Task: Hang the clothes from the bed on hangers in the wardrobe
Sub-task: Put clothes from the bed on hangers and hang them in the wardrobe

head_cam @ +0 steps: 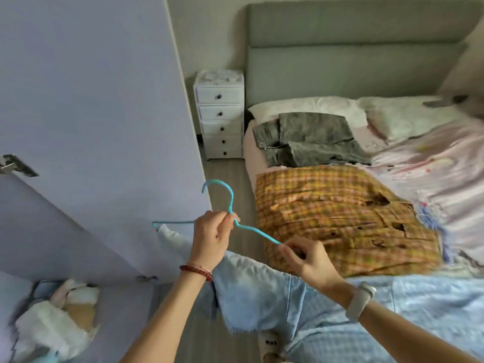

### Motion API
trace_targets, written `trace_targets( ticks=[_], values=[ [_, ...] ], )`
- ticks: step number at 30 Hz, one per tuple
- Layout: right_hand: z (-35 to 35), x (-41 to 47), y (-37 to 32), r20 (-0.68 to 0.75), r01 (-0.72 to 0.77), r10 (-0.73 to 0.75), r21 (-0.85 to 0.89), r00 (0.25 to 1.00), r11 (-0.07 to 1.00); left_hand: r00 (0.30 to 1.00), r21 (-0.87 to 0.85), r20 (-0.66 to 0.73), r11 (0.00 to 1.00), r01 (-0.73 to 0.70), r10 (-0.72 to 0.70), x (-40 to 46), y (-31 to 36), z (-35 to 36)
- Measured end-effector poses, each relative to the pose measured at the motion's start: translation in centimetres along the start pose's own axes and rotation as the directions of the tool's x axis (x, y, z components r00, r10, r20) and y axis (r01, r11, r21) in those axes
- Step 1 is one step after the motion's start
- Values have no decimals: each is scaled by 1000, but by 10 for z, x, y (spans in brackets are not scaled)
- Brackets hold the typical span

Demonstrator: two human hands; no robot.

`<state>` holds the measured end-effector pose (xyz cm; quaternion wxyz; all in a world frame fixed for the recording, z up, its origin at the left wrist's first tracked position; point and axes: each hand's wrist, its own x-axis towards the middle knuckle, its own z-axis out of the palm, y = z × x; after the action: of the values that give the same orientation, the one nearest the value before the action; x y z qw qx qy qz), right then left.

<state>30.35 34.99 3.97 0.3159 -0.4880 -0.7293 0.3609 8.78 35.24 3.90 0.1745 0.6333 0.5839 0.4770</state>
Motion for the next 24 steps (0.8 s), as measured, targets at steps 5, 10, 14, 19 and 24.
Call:
trace_targets(
  ticks=[5, 10, 14, 19, 24],
  values=[
    [-57, -37, 41, -142, -12, -14, -181, 990, 983, 953, 51, 163, 962, -268, 256, 30, 46, 80],
    [-96, -46, 57, -376, -90, 41, -113, 926, 990, 840, 0, 405, 919, -394, 361, 45, 95, 150],
    [-107, -28, 74, -391, -98, 98, 20, 915, 995, 797, -31, 489, 920, -390, 354, 72, 100, 175],
    [-91, -3, 91, -458, -99, 179, 194, 871, 976, 731, 46, 525, 843, -536, 436, 99, 98, 186],
    [-83, 50, 73, -443, -33, 163, 286, 882, 958, 735, 147, 393, 751, -644, 553, 148, 85, 176]
  ],
)
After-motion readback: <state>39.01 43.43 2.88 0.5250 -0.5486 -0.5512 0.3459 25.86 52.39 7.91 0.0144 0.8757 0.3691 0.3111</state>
